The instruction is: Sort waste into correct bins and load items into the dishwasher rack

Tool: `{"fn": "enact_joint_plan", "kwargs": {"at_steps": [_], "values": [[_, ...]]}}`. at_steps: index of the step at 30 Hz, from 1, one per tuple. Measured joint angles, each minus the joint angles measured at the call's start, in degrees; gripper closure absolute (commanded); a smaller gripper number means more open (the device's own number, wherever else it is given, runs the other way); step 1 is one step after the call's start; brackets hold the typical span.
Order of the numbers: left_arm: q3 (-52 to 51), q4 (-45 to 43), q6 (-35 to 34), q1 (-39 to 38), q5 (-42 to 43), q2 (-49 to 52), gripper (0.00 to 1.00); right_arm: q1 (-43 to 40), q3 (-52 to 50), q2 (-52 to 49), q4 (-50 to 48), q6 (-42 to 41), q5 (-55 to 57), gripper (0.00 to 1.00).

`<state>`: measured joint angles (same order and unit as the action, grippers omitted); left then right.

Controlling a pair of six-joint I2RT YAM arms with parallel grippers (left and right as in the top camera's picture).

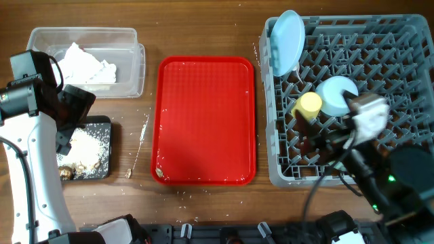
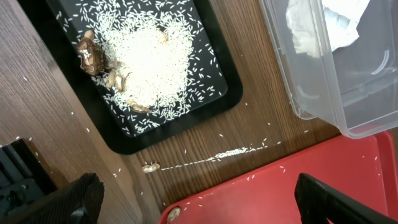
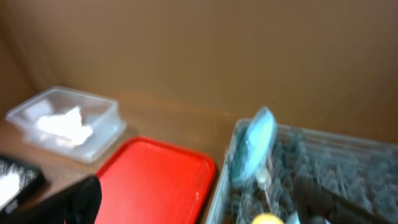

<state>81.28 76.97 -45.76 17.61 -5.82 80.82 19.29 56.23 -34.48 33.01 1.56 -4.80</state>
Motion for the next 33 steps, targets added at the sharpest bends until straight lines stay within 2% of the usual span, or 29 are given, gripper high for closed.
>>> {"fn": "enact_joint_plan", "kwargs": {"at_steps": [3,8,11,17,21,28,33], "values": [[0.0,0.0,0.0,0.0,0.0,0.0,0.00,0.0,-10.3,2.4,-14.4,8.9,-6.9,0.00],[0.0,0.0,0.0,0.0,-0.2,0.0,0.00,0.0,-26.9,9.0,-31.2,22.2,-16.1,0.00],[0.0,0.0,0.0,0.0,-0.2,0.0,0.00,0.0,-34.2,13.2,-34.4,30.6,-20.2,0.00],[0.0,0.0,0.0,0.0,-0.2,0.0,0.00,0.0,-44.2,21.9,-38.4,36.0,-22.2,0.00],[0.0,0.0,0.0,0.0,-0.2,0.0,0.00,-2.4,-49.7,27.4,-41.3,33.0,-22.0,0.00],[0.0,0.0,0.0,0.0,-0.2,0.0,0.00,-8.1,-54.3,32.7,-44.7,11.3,-12.9,0.00],[0.0,0.0,0.0,0.0,-0.2,0.0,0.00,-12.1,-55.5,33.4,-46.8,2.8,-5.2,0.00]]}}
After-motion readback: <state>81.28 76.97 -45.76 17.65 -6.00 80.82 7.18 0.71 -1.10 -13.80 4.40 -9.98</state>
